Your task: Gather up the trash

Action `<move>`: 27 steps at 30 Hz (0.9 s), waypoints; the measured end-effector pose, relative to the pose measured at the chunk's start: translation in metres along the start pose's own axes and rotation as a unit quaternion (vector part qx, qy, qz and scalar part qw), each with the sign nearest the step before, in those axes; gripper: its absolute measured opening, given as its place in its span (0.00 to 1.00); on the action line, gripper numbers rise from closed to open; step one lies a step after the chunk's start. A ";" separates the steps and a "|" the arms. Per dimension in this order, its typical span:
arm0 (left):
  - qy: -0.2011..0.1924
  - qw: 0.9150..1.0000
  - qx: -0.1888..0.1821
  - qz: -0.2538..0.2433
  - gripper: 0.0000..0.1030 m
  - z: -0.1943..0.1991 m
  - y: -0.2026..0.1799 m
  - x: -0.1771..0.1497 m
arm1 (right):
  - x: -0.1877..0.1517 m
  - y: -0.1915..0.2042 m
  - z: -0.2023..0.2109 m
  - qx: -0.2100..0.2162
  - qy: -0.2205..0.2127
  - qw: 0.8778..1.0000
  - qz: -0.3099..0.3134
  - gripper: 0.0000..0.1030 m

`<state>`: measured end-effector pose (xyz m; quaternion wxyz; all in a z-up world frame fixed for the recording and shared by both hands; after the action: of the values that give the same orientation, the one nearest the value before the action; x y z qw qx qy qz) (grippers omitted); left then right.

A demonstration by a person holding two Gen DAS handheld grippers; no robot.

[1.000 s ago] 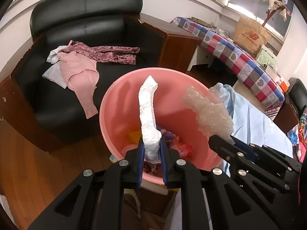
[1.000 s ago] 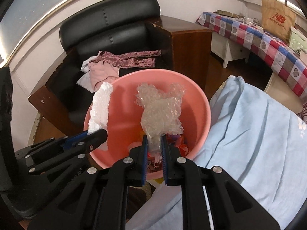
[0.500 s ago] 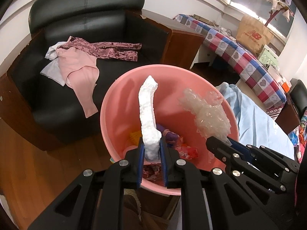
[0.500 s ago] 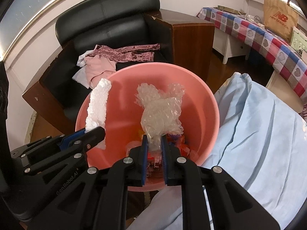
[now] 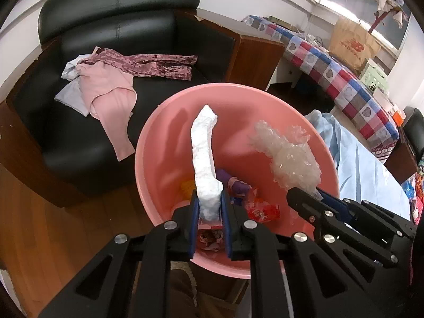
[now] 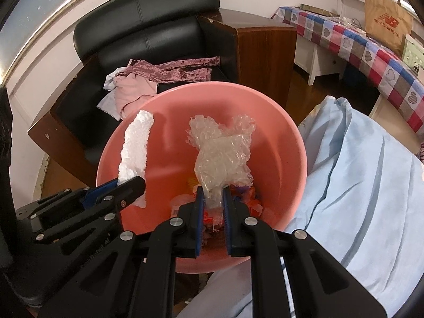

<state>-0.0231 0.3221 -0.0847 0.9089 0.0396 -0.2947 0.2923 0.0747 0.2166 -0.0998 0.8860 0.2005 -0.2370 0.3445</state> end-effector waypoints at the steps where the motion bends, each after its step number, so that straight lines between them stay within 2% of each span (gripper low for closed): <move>1: 0.002 1.000 0.000 0.001 0.15 -0.001 -0.001 0.000 | 0.000 0.000 -0.001 -0.001 0.001 1.000 -0.001 0.15; 5: 0.005 1.000 -0.003 0.000 0.20 -0.002 -0.002 0.000 | 0.001 -0.001 0.001 -0.001 -0.004 1.000 -0.002 0.23; 12: -0.004 1.000 -0.003 -0.001 0.32 0.004 0.002 0.002 | 0.004 -0.006 0.009 0.003 -0.015 1.000 -0.008 0.29; 18: -0.014 1.000 -0.009 -0.005 0.32 0.019 -0.005 -0.001 | 0.002 -0.008 0.030 0.008 -0.036 0.999 -0.004 0.29; 22: -0.021 1.000 -0.011 -0.012 0.32 0.034 -0.011 -0.007 | -0.006 -0.014 0.047 0.007 -0.049 0.999 -0.007 0.41; 27: -0.029 0.999 -0.017 -0.022 0.32 0.054 -0.025 -0.018 | -0.023 -0.022 0.069 0.001 -0.058 0.998 -0.009 0.44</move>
<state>-0.0487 0.2788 -0.0483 0.9067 0.0390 -0.3248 0.2663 0.0557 0.1540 -0.0617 0.8734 0.2236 -0.2861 0.3246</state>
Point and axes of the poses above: each gripper's, at about its wrist camera, not at the fingertips, and z roughly against the way its jaws point, y to its left, x to its top, the point moved 3 cm from there along -z, roughly the way its jaws point, and after that the axes turned 6 degrees about -z, right-handed, at the moved point
